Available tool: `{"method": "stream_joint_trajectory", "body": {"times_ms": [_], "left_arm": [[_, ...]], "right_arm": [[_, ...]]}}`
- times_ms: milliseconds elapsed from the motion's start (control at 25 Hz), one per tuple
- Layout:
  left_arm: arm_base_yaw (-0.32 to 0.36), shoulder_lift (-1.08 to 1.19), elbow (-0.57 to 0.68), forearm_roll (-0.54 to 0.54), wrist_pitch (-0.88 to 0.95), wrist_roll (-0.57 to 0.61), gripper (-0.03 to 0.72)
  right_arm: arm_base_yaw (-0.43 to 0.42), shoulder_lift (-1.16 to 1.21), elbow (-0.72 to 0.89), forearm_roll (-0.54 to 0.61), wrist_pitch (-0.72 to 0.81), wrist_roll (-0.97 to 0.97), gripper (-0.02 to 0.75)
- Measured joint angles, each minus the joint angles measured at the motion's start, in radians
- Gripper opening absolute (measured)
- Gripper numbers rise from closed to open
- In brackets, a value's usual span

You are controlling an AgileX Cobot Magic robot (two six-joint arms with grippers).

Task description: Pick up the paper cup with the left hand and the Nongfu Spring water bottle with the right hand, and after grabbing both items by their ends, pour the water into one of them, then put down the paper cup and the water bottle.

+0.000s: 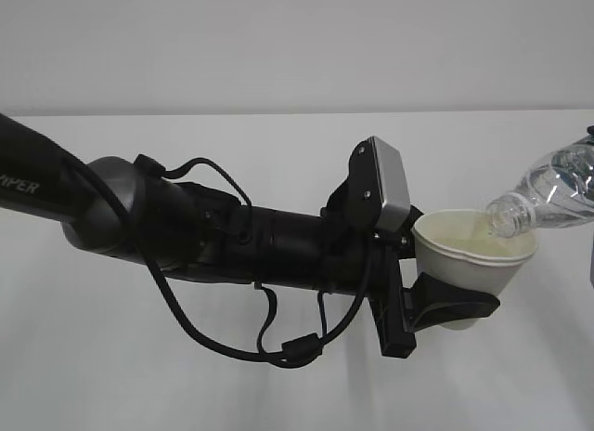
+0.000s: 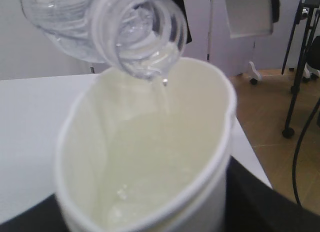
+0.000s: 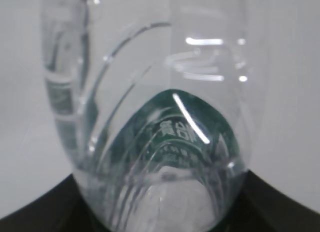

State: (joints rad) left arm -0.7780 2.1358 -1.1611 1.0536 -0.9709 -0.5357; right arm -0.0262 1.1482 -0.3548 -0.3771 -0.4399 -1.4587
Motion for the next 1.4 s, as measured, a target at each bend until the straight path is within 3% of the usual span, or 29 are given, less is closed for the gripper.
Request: {"method": "stream_joint_trajectory", "body": {"times_ms": [1400], "left_arm": [[0.000, 0.000, 0.000, 0.013, 0.000, -0.002, 0.425]], "right_arm": [[0.000, 0.000, 0.000, 0.000, 0.000, -0.002, 0.447]]}}
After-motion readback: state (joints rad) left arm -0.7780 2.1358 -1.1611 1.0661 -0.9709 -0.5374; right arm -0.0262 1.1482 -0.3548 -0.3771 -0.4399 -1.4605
